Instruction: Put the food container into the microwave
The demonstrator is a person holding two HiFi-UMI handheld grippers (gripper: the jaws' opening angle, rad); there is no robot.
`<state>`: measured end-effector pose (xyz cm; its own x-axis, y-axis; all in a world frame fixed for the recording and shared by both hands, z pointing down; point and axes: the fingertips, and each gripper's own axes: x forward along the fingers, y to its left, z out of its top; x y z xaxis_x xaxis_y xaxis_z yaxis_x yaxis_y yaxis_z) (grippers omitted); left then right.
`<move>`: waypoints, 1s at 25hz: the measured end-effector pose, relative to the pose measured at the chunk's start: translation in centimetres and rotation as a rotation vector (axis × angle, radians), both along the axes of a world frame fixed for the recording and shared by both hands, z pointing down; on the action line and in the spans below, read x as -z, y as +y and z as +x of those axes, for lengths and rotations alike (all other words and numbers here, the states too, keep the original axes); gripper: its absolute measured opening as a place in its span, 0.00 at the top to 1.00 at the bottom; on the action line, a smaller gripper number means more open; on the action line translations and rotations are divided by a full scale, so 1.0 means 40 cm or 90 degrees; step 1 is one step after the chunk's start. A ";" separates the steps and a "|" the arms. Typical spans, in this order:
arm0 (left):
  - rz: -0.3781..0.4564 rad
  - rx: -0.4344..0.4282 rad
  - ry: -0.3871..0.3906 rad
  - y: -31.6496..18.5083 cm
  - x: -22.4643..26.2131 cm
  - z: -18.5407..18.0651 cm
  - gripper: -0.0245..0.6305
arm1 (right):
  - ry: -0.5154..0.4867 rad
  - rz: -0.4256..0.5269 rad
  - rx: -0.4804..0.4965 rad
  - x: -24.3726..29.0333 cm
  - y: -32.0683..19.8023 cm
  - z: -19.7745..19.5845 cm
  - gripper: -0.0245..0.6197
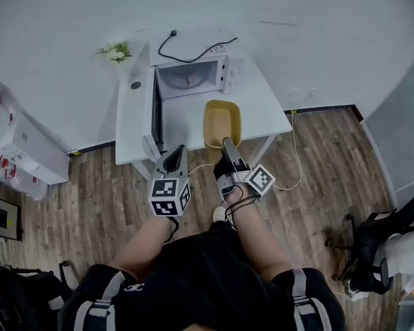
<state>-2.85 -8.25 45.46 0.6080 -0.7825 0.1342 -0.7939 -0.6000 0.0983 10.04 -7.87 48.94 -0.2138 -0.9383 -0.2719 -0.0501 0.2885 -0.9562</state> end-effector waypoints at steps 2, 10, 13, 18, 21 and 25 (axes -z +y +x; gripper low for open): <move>-0.004 0.011 -0.003 -0.056 0.004 0.043 0.96 | -0.005 -0.006 0.012 -0.002 -0.059 0.041 0.61; -0.029 0.074 -0.005 -0.265 -0.006 0.159 0.96 | 0.001 -0.026 0.088 -0.017 -0.290 0.144 0.61; -0.034 0.100 -0.009 -0.323 -0.008 0.184 0.96 | 0.000 -0.039 0.120 -0.033 -0.366 0.168 0.61; -0.036 0.129 -0.027 -0.390 -0.018 0.189 0.96 | 0.006 -0.064 0.160 -0.077 -0.467 0.167 0.61; -0.051 0.141 -0.028 -0.439 -0.036 0.184 0.96 | 0.011 -0.074 0.175 -0.102 -0.532 0.161 0.61; -0.055 0.142 -0.025 -0.510 -0.047 0.181 0.96 | 0.021 -0.086 0.172 -0.136 -0.635 0.163 0.61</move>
<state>4.38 -28.65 47.35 0.4137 -0.8818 0.2264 -0.9104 -0.3995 0.1076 16.57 -33.27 54.38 -0.4671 -0.8734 -0.1377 -0.0203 0.1663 -0.9859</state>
